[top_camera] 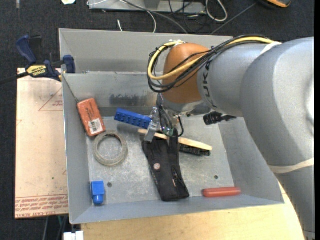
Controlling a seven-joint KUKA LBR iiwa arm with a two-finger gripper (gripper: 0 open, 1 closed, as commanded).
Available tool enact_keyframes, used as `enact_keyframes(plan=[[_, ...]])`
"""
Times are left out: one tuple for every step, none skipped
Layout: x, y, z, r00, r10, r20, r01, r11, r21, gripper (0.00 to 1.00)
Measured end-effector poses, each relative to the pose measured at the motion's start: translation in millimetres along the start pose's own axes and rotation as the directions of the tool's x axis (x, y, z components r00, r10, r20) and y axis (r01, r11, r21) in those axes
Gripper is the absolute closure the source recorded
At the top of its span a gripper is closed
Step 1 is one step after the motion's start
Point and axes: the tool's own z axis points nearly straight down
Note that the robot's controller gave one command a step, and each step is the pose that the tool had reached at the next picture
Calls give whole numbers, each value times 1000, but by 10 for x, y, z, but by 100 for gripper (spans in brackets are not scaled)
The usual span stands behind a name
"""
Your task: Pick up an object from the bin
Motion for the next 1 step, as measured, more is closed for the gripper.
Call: enact_keyframes(plan=[[-353, -468, 118, 986, 168, 6, -168, 986, -6, 100]])
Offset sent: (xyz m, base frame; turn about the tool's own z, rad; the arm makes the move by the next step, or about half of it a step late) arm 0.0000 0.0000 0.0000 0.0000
